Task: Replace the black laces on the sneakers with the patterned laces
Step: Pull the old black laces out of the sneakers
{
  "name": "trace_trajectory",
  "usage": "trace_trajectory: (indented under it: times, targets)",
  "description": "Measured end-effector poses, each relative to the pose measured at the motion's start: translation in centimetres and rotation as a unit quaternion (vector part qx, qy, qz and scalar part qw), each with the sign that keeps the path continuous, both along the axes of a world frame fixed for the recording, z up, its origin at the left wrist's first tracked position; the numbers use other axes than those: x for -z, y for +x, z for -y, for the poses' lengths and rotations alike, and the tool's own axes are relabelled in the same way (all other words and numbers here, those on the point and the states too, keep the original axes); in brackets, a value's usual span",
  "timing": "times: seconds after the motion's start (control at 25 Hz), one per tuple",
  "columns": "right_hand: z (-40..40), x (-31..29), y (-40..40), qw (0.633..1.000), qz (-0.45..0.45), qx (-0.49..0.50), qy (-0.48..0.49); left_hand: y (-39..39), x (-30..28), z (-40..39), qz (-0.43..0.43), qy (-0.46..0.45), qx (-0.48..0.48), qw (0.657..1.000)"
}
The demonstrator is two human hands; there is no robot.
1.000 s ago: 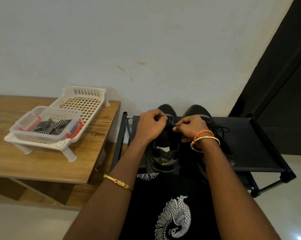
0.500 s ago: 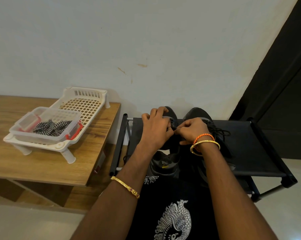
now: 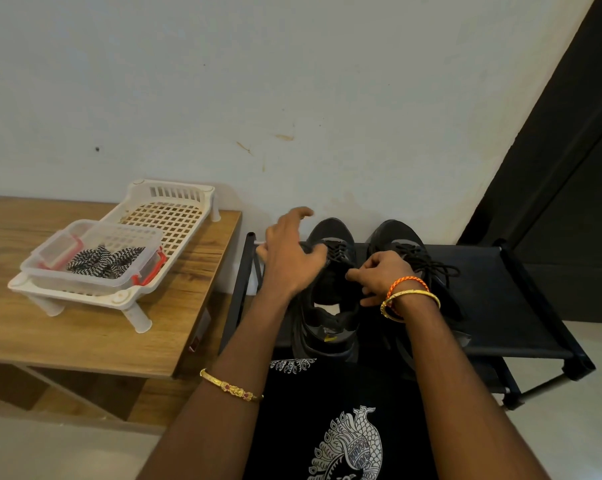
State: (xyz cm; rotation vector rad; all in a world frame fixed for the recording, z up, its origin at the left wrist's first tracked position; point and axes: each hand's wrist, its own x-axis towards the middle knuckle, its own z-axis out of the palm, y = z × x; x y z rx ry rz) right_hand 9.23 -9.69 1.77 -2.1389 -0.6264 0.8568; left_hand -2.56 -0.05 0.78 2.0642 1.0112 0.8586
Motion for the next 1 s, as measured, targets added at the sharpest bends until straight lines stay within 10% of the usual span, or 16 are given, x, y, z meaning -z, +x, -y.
trace_trajectory:
  times: [0.2,0.44,0.8,1.0]
  targets:
    - [-0.1,0.1,0.1,1.000,-0.017,-0.012,-0.013,1.0,0.8,0.9,-0.210,0.169,0.066,0.961]
    - [-0.2,0.0,0.0,1.000,-0.017,-0.003,-0.011,1.9,0.7,1.4,-0.255,0.224,0.047,0.939]
    - [-0.5,0.2,-0.4,0.999,-0.043,0.011,-0.010,-0.1,0.1,0.1,0.004,0.106,-0.175,0.979]
    - [-0.3,0.0,-0.3,0.999,-0.051,0.008,-0.011,-0.9,0.0,-0.2,-0.016,0.010,-0.154,0.988]
